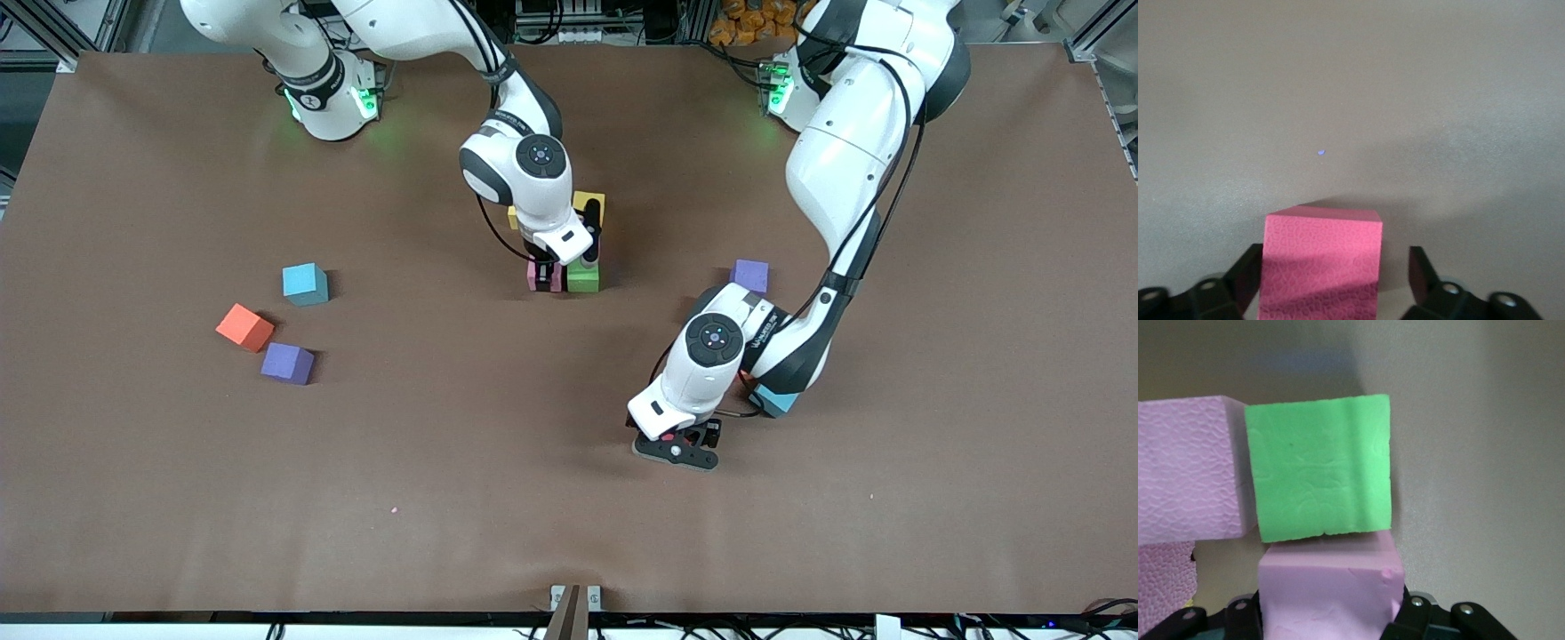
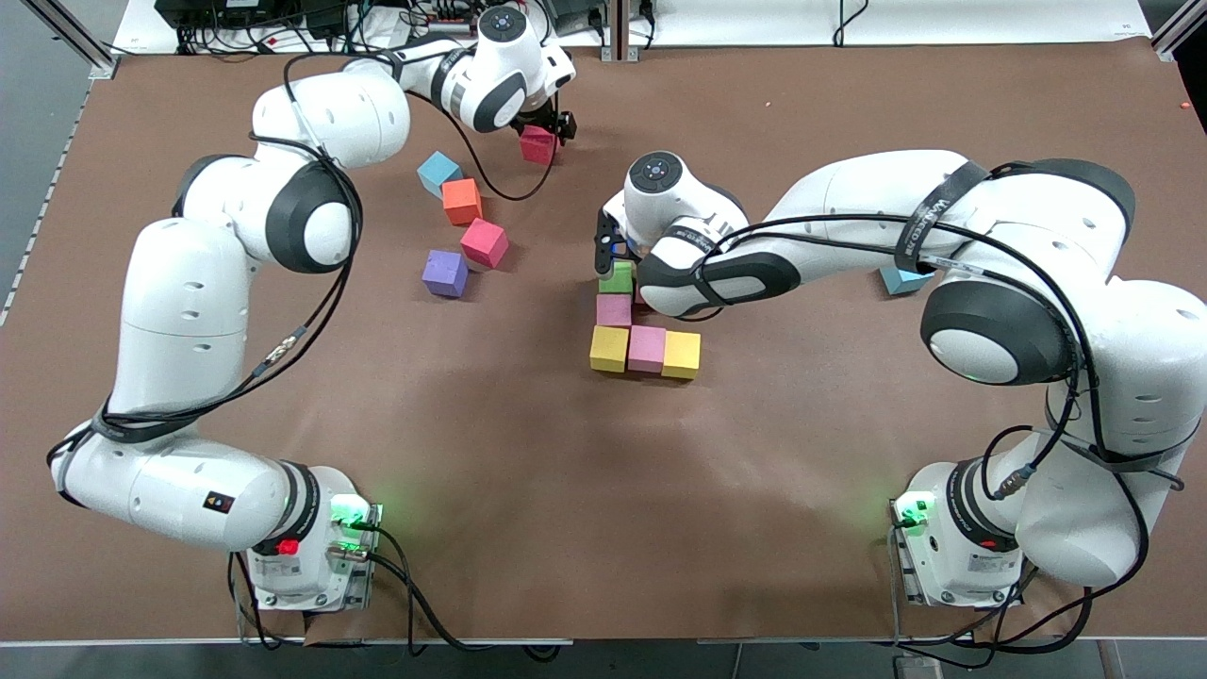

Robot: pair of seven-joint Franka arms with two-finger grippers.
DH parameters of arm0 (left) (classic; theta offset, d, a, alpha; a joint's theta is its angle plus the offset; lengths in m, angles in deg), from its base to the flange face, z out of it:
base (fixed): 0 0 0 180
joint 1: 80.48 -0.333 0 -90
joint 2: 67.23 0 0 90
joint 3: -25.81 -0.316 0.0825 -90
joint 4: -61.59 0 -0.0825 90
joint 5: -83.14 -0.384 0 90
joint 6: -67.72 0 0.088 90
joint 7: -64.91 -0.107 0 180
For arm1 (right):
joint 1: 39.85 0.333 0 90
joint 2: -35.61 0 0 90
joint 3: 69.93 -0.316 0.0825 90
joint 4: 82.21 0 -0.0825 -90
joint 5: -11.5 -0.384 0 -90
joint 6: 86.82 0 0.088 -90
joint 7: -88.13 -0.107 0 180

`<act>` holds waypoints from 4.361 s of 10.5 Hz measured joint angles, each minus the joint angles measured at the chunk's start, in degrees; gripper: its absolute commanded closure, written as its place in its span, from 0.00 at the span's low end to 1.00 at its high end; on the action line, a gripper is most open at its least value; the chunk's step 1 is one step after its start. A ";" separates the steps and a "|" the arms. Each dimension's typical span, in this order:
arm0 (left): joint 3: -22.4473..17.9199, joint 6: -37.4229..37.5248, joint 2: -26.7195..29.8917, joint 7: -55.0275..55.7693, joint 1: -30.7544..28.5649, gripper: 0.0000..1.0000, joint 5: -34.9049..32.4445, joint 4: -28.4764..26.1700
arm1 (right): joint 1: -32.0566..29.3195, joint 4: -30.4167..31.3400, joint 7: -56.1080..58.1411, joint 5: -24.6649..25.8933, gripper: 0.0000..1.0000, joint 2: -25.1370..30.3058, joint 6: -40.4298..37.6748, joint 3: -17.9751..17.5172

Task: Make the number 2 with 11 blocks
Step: 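Place the pink cube beside green while the left gripper grasps red cube, then carry the red cube to the shape while the right gripper reaches purple, then place the red cube below pink while the right gripper grasps purple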

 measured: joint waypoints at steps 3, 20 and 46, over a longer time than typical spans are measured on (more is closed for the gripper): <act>-0.05 0.00 -0.06 -0.74 0.00 0.65 0.00 -0.01 | 0.00 0.00 0.00 0.00 0.75 -0.21 0.41 0.00; 0.17 14.72 27.62 12.34 -2.71 0.65 7.02 -25.15 | -0.27 -2.55 0.00 -0.02 0.00 0.81 -4.52 0.19; -2.50 13.55 7.31 126.67 32.87 0.71 11.19 -1.94 | -48.60 -0.34 -40.09 -3.33 0.00 3.65 -9.88 1.06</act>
